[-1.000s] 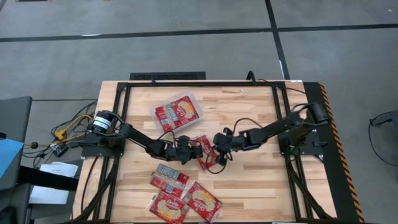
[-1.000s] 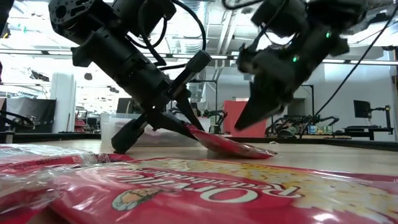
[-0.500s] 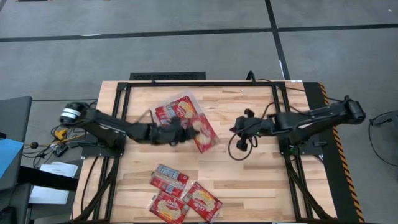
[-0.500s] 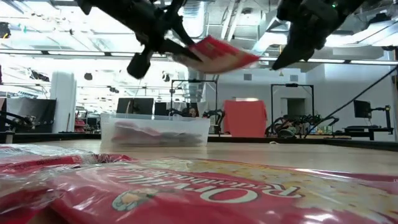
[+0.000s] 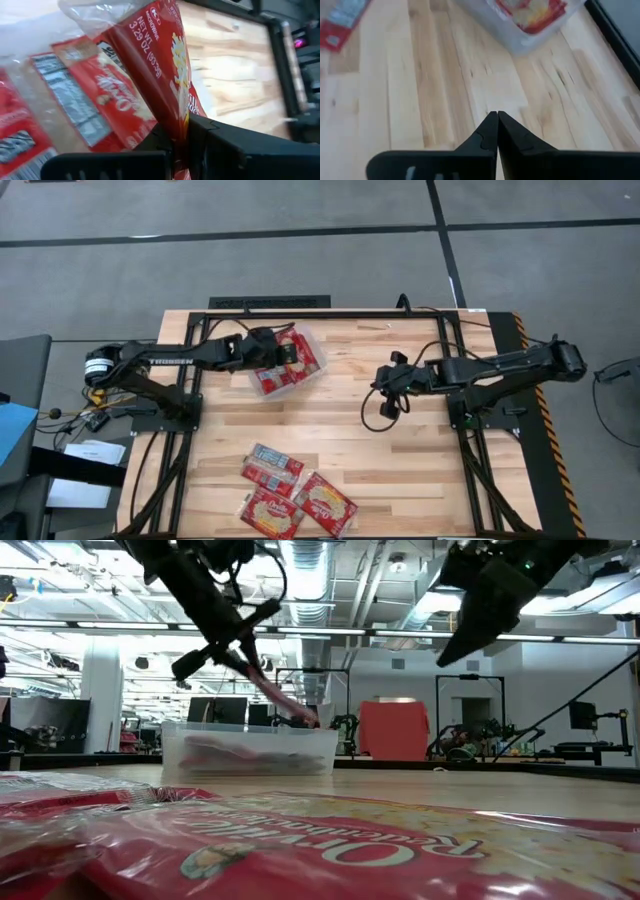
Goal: Sort popcorn bags into baskets
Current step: Put the red popcorn bag into the transparent bin
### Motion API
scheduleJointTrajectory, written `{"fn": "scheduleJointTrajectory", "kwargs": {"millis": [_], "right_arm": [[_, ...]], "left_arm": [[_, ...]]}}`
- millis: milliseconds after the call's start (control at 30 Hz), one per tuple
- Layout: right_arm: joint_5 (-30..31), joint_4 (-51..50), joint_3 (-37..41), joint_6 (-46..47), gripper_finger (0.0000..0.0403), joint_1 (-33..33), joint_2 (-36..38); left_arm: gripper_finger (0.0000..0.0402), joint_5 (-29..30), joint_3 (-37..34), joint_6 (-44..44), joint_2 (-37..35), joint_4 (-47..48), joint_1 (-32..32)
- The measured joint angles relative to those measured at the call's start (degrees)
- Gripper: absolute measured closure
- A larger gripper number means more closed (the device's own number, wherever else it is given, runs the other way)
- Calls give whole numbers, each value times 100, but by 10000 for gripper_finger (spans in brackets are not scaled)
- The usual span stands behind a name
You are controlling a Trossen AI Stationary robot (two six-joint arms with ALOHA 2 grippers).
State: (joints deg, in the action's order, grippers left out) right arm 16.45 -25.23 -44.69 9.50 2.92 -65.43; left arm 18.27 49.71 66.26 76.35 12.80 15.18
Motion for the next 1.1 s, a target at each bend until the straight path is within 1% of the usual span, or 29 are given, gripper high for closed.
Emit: {"fn": "scheduleJointTrajectory", "kwargs": {"millis": [133,333,400,467,667,800,867,933,1000,1100], "right_arm": [[2,-10,4,-11,369,4,-211],[-8,67,0,146,384,9,-390],[-2,130,-4,188,387,2,-430],[-5,58,0,203,386,-2,-418],[7,189,-2,208,369,-7,-429],[13,191,-2,212,372,-7,-429],[13,189,-2,216,377,-7,-429],[12,186,-2,217,381,-1,-429],[13,180,-2,216,383,4,-429],[13,177,-2,216,379,4,-429]], "left_arm": [[401,-318,4,-358,324,-45,271],[398,-650,-2,-699,791,-240,599],[398,-661,4,-709,883,-438,667],[397,-807,2,-750,897,-408,766],[397,-1351,2,-864,1202,-806,905],[392,-1339,4,-778,1404,-776,909],[381,-1282,4,-723,1430,-738,905],[361,-1226,4,-738,1434,-781,905],[333,-1200,4,-773,1422,-827,905],[280,-1203,2,-772,1378,-829,905]]}}
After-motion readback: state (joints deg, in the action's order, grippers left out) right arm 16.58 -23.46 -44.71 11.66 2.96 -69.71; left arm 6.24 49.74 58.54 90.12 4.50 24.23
